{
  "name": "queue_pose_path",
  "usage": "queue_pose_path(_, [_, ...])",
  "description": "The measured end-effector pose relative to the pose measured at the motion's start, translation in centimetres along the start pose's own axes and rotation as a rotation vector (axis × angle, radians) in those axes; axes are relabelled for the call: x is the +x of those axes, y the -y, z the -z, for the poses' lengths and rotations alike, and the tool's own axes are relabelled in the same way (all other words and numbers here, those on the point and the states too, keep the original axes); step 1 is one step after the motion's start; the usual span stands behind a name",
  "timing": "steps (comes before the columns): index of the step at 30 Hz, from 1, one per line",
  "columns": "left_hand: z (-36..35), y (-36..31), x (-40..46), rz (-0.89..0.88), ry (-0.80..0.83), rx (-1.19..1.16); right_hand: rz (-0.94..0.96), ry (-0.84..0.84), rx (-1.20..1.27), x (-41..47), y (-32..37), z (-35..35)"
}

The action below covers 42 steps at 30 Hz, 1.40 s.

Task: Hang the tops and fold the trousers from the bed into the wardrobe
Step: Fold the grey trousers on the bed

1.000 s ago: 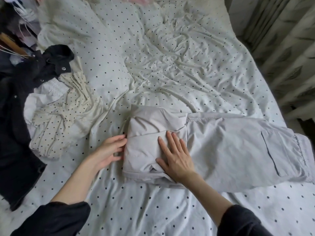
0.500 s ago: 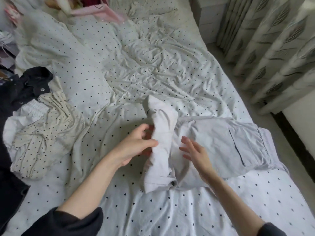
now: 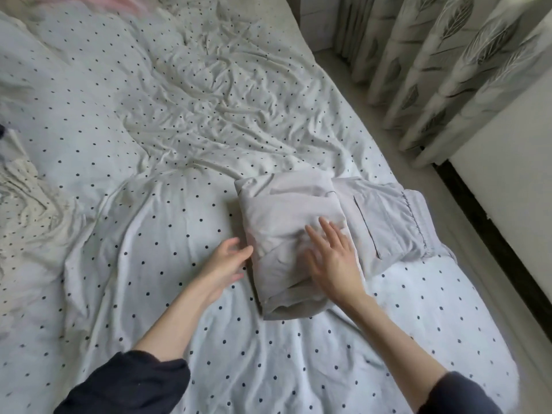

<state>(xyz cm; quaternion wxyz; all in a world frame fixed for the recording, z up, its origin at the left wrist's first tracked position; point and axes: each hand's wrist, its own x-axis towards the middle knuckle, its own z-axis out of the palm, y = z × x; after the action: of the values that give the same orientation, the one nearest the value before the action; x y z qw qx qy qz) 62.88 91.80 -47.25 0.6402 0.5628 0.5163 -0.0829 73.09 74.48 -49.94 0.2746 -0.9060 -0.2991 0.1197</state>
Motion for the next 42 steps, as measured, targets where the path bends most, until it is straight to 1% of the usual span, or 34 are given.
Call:
queue_pose_path(2, [-1.1, 0.0, 0.4, 0.021, 0.064, -0.054, -0.015, 0.102, -0.116, 0.5, -0.1, -0.4])
queue_pose_path(3, [-1.7, -0.1, 0.5, 0.017, 0.067, -0.070, -0.031, 0.169, -0.132, 0.7, -0.3, -0.6])
queue_pose_path(4, [-2.1, -0.1, 0.8, 0.007, 0.048, -0.083, -0.042, 0.201, -0.137, 0.9, -0.6, -0.8])
queue_pose_path(7, [-2.4, -0.4, 1.2, -0.054, 0.000, -0.135, -0.032, 0.208, -0.088, 1.2, -1.0, -0.9])
queue_pose_path(9, [-2.0, -1.2, 0.8, -0.103, 0.019, -0.126, -0.049, 0.206, -0.013, 1.3, -0.6, -0.7])
queue_pose_path(13, [-0.5, -2.7, -1.0, -0.179, 0.110, -0.036, -0.093, 0.241, 0.083, 1.1, 1.0, -0.2])
queue_pose_path(16, [1.5, -3.5, -2.7, -0.217, 0.113, 0.050, -0.114, 0.304, 0.116, 0.6, 3.0, 0.0])
queue_pose_path(21, [7.5, -5.6, -5.6, -0.249, 0.020, 0.131, -0.053, 0.398, 0.236, 1.0, 9.3, -0.8])
queue_pose_path(24, [11.9, -7.0, -7.2, -0.295, -0.089, 0.175, 0.012, 0.465, 0.370, 1.7, 13.8, -2.1])
queue_pose_path(26, [14.5, -7.9, -8.3, -0.319, -0.169, 0.189, 0.035, 0.555, 0.484, 2.2, 16.6, -3.4])
queue_pose_path(29, [16.4, -8.7, -9.1, -0.323, -0.231, 0.200, 0.012, 0.697, 0.677, 2.7, 19.1, -5.0])
queue_pose_path(31, [15.8, -8.8, -9.0, -0.319, -0.236, 0.211, -0.020, 0.721, 0.755, 3.0, 18.8, -5.2])
queue_pose_path(33, [14.1, -8.8, -8.6, -0.329, -0.218, 0.199, -0.094, 0.695, 0.840, 3.1, 17.4, -4.5])
queue_pose_path(35, [11.3, -9.2, -8.2, -0.366, -0.181, 0.203, -0.189, 0.622, 0.916, 3.0, 15.0, -2.7])
queue_pose_path(36, [9.8, -9.4, -8.1, -0.383, -0.134, 0.231, -0.257, 0.565, 0.956, 3.1, 13.7, -1.6])
queue_pose_path(37, [8.3, -9.7, -8.0, -0.398, -0.048, 0.265, -0.335, 0.489, 1.020, 3.1, 12.3, -0.4])
queue_pose_path(39, [4.8, -9.7, -7.4, -0.396, 0.214, 0.352, -0.468, 0.312, 1.115, 3.1, 8.5, 1.8])
queue_pose_path(40, [3.4, -9.3, -7.0, -0.402, 0.316, 0.428, -0.509, 0.242, 1.094, 3.1, 7.0, 2.5])
queue_pose_path(41, [2.2, -8.7, -6.3, -0.436, 0.357, 0.523, -0.522, 0.199, 1.010, 3.0, 5.6, 2.8])
queue_pose_path(42, [1.3, -8.0, -5.5, -0.486, 0.337, 0.621, -0.510, 0.178, 0.892, 2.9, 4.4, 2.9])
